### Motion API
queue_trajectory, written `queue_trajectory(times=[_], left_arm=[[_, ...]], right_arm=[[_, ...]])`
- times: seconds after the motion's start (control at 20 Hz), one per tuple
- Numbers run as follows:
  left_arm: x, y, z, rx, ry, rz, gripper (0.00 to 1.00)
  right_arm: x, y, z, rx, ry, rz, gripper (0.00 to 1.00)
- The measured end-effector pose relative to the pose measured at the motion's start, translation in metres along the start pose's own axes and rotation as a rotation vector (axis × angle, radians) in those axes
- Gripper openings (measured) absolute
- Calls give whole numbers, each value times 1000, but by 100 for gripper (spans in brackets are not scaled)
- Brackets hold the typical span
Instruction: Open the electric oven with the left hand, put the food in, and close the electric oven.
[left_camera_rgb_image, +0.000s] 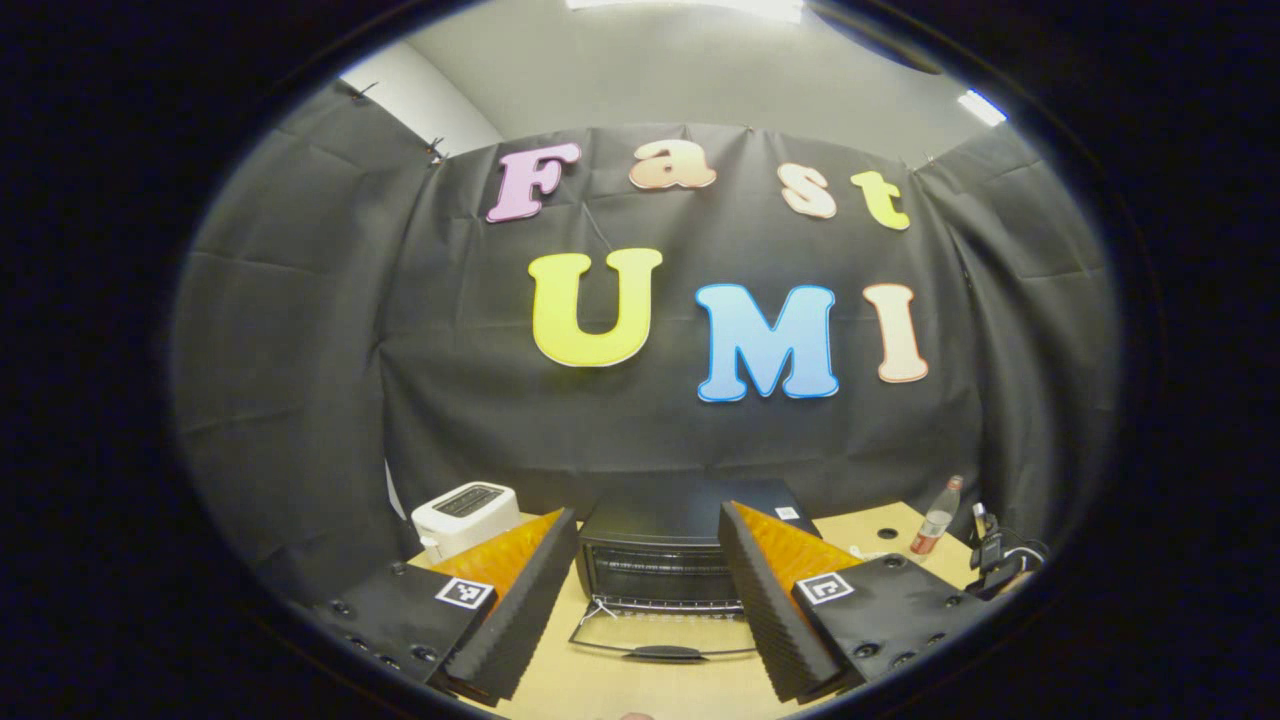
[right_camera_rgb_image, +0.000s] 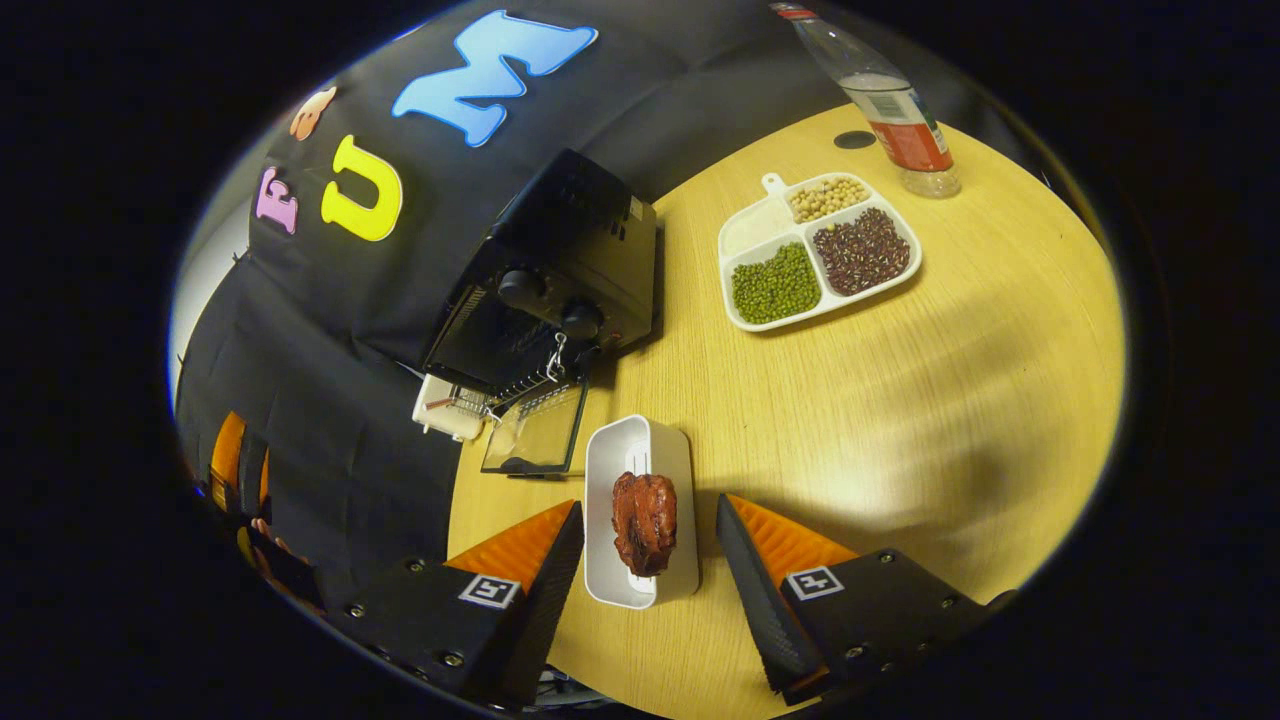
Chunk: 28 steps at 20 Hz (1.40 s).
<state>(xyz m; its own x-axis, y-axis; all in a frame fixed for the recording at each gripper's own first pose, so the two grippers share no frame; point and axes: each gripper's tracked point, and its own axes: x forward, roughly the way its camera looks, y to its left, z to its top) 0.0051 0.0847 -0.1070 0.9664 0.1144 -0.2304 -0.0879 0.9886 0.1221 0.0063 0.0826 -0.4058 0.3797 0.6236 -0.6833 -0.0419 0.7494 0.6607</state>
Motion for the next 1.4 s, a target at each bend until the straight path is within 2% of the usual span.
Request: queue_trajectory(times=[0.05, 0.15, 0.2, 0.3, 0.45, 0.5, 0.65, 0.7, 0.75, 1.2, 1.4], left_arm=[[0, 3, 0, 2, -1, 2, 98], [-2, 6, -2, 1, 0, 2, 97], [-3, 9, -2, -1, 2, -2, 97], [-4, 16, -3, 1, 5, -7, 97], [-2, 22, -4, -20, 5, -17, 97], [0, 24, -4, -23, 5, -22, 97], [2, 28, -2, -24, 0, -35, 97], [3, 27, 0, -27, -3, -42, 97], [4, 27, 1, -28, -7, -49, 97], [3, 24, 16, -37, -41, -114, 97], [4, 29, 14, -45, -40, -140, 98]], right_arm=[[2, 0, 1, 0, -7, 8, 81], [6, -3, 3, 16, -21, -10, 61], [8, -3, 5, 43, -27, -4, 43], [6, 1, 0, 99, 3, 14, 23], [14, 4, -5, 106, 31, 48, 22], [10, 6, -8, 141, 25, 59, 11], [4, 17, -11, 135, 16, 92, 10], [6, 14, -9, 127, -7, 63, 10], [6, 16, -7, 129, -15, 66, 1], [-28, 49, 6, 169, -119, 109, 1], [-38, 92, 15, 177, -187, 186, 1]])
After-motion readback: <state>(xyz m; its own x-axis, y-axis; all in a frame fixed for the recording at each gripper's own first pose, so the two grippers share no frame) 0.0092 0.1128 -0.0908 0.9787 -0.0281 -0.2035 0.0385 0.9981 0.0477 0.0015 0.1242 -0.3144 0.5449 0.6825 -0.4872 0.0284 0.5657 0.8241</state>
